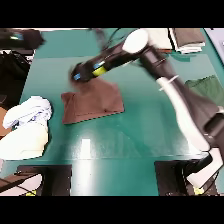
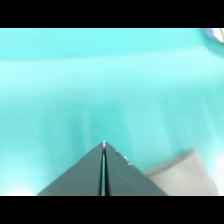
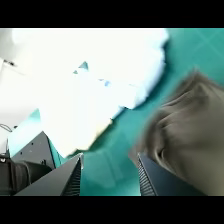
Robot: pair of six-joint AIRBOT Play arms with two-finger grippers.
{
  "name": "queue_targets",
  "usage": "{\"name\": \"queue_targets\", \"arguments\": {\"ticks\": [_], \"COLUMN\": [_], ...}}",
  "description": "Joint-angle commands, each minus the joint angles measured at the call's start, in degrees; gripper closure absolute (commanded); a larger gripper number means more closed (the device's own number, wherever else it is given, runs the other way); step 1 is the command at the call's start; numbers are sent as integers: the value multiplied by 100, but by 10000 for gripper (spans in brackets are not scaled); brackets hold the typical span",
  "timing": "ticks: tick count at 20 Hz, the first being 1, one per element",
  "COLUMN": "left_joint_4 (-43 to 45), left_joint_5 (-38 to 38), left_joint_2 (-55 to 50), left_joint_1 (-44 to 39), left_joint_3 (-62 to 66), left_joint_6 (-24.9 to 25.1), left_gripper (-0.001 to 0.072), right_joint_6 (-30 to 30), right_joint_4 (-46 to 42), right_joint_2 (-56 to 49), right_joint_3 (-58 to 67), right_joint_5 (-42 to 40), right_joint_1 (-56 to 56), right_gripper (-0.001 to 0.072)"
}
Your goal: Fold the shirts.
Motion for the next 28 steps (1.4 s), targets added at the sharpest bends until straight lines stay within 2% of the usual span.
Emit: {"name": "queue_targets", "arguments": {"ticks": [1, 4, 9, 10, 11, 15, 17, 21, 22, 24, 25, 26, 27, 28], "left_joint_4": [221, 212, 210, 205, 197, 116, 116, 109, 109, 46, -48, -160, -192, -210], "left_joint_5": [-181, -317, -282, -249, -199, -186, -192, -208, -221, -258, -267, -271, -286, -304], "left_joint_2": [588, 581, 496, 496, 496, 496, 496, 496, 496, 496, 496, 496, 496, 496], "left_joint_1": [424, 240, -452, -551, -634, -713, -713, -713, -713, -713, -713, -713, -713, -713], "left_joint_3": [2, -39, -50, -70, -96, -111, -109, -109, -111, -111, -111, -109, -109, -109], "left_joint_6": [-2, 4, 42, 44, 42, 46, 63, 59, 44, 37, 37, 39, 37, 37], "left_gripper": [678, 679, 679, 679, 679, 678, 679, 679, 678, 678, 679, 679, 679, 679], "right_joint_6": [-79, -70, 81, 81, 96, 63, -101, -116, -114, -111, -116, -175, -258, -264], "right_joint_4": [-90, -734, -1432, -1362, -1349, -372, 236, 758, 850, 990, 986, 973, 970, 962], "right_joint_2": [-264, 321, 1327, 1370, 1355, 774, 332, -575, -785, -1187, -1305, -1366, -1360, -1311], "right_joint_3": [-149, -1054, -3101, -3423, -3698, -4120, -3958, -3088, -2863, -2398, -2188, -2002, -1856, -1718], "right_joint_5": [-726, -621, 107, 177, 184, 92, -11, -192, -227, -295, -302, -337, -393, -455], "right_joint_1": [481, 4, -1663, -2020, -2365, -2894, -2717, -1965, -1786, -1456, -1346, -1274, -1252, -1285], "right_gripper": [304, 306, 299, 201, 67, 94, 103, 123, 172, 319, 431, 636, 691, 692]}}
